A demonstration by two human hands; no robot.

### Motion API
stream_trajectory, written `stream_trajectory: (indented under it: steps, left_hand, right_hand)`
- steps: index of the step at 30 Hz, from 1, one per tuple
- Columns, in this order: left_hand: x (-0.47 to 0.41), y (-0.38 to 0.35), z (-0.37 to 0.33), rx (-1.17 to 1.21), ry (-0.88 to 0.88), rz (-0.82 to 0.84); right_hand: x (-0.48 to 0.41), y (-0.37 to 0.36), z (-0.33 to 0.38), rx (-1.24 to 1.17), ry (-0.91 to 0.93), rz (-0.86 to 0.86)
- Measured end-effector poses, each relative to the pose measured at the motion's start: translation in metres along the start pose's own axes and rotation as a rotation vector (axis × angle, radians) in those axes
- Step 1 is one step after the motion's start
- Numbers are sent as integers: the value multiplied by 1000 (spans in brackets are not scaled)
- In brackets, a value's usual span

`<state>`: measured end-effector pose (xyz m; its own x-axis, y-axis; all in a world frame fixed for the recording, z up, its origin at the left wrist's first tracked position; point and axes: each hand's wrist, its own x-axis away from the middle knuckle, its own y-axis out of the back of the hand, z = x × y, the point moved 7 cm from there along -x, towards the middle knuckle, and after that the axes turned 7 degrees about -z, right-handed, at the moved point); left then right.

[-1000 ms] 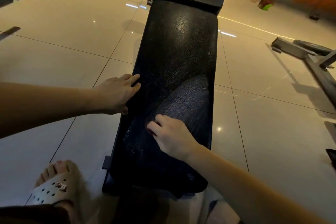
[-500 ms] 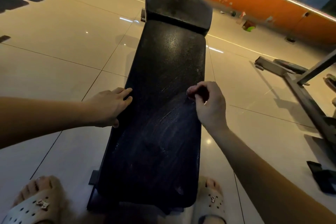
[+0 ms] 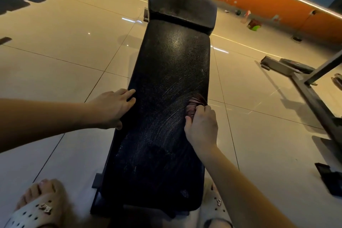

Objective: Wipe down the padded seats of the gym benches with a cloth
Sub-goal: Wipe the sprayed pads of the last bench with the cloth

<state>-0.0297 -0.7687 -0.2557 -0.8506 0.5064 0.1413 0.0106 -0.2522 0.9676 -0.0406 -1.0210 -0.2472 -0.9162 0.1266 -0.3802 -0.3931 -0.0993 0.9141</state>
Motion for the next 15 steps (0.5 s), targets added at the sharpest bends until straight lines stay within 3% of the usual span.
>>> stream_trajectory:
  steps: [4,9,12,15]
  left_hand:
    - [-2,0,0,-5,1,2]
    - [-3,3,-4,-11,10,5]
    - [-2,3,-4,-6,13,14]
    - [-2,4,-4,-8,9,9]
  right_hand:
    - [-3,-3,3,-165,-152,-61]
    - [13,-7,40,-232,27,-25]
    - [19,-12,42,-118,114,-5]
    - [15,-12,37,15,97,-94]
